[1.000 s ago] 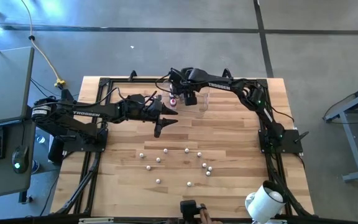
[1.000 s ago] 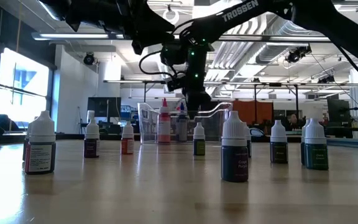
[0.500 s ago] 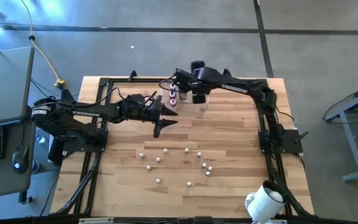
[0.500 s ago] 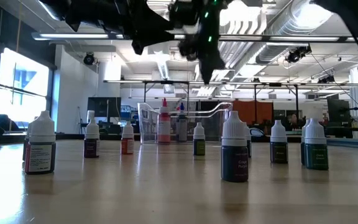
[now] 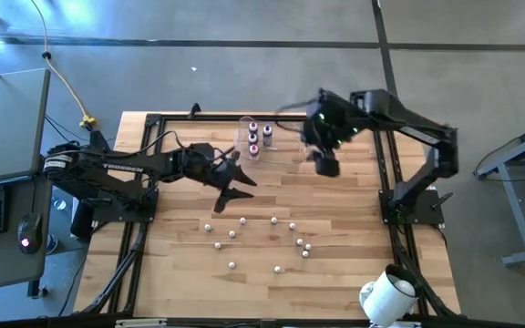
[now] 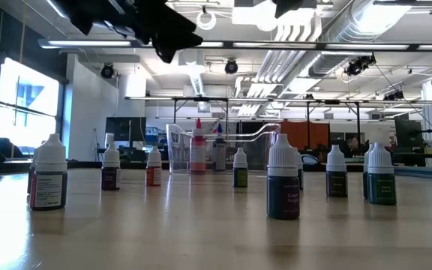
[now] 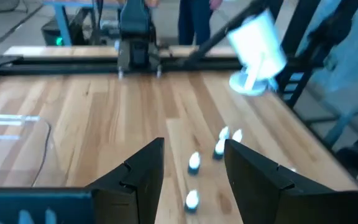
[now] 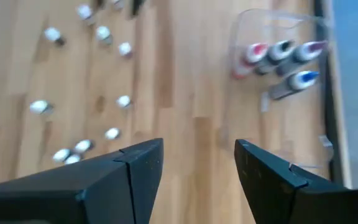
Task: Pick & Place food coloring
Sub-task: Put the black food coloring into the transparent bin, then put the green food coloring into the transparent bin, then put the red food coloring into the transparent bin
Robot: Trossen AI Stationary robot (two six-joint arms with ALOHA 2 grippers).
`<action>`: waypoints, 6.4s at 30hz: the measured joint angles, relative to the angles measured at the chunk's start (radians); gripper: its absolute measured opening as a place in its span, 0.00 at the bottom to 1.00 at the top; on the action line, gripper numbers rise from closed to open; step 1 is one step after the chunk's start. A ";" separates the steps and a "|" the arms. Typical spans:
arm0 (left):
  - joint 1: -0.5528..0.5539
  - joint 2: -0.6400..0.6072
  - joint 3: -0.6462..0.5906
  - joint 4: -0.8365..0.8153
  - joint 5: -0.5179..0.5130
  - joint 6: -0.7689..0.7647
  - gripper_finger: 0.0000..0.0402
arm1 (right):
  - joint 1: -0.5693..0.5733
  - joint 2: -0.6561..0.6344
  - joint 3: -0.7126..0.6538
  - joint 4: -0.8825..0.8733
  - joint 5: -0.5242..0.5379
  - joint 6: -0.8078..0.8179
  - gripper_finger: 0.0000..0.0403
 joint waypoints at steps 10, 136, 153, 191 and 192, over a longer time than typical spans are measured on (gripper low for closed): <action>-0.245 -0.031 0.180 -0.598 -0.422 -0.134 0.41 | 0.161 -0.270 -0.762 0.628 -0.017 0.138 0.48; 0.120 0.449 1.184 -1.265 -0.551 0.130 0.40 | 0.166 0.328 -1.077 1.664 -0.368 -0.008 0.47; 0.038 0.374 1.184 -1.657 -0.624 -0.186 0.40 | 0.109 0.272 -1.063 1.700 -0.373 0.036 0.16; -0.411 0.027 -0.085 -0.562 -0.588 -0.528 0.40 | -0.304 0.142 -0.953 1.389 -0.018 -0.027 0.35; -0.411 0.027 -0.085 -0.568 -0.580 -0.538 0.40 | -0.304 0.139 -0.943 1.373 -0.005 -0.029 0.36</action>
